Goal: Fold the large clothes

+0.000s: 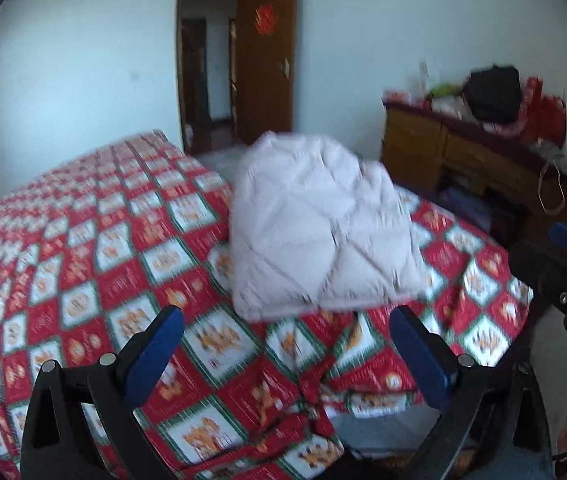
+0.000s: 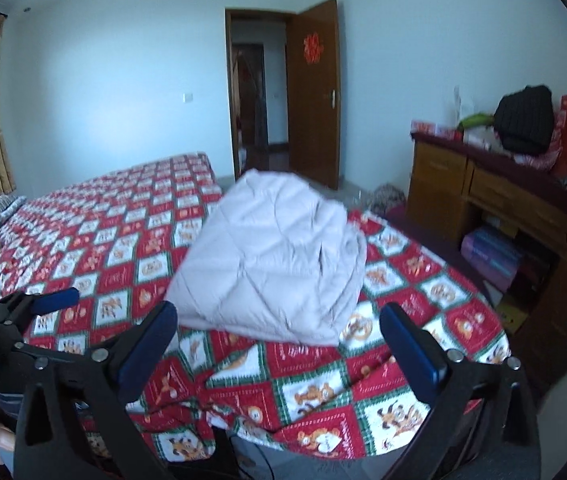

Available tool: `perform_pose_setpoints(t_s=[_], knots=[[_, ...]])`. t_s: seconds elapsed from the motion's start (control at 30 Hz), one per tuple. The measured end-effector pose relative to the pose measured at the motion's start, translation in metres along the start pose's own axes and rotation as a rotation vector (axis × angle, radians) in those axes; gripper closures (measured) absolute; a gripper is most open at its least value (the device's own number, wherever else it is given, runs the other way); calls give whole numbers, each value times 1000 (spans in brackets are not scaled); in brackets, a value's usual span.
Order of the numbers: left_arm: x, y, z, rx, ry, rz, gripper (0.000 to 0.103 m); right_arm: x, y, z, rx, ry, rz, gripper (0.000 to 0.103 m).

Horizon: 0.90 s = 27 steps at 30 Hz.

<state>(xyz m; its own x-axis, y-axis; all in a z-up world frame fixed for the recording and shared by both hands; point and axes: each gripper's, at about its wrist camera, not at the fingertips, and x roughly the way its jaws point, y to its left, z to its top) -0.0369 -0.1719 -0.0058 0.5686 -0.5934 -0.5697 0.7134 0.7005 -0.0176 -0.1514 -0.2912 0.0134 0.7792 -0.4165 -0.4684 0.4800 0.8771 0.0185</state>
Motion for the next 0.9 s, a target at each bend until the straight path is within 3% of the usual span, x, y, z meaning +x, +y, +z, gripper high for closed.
perform_pose_setpoints(t_s=[0.17, 0.27, 0.47, 0.63, 0.9], knots=[[-33, -3, 25, -2, -165, 43, 1, -16, 2, 14, -2, -98, -37, 0], [-44, -5, 42, -20, -226, 45, 1, -18, 1, 23, 4, -139, -76, 0], [-58, -8, 63, -55, -334, 68, 1, -26, -6, 39, 49, -230, -64, 0], [-57, -4, 66, -85, -379, 97, 1, -27, -5, 54, 42, -317, -92, 0], [-50, -5, 58, -78, -396, 152, 1, -19, -8, 49, 60, -315, -93, 0]])
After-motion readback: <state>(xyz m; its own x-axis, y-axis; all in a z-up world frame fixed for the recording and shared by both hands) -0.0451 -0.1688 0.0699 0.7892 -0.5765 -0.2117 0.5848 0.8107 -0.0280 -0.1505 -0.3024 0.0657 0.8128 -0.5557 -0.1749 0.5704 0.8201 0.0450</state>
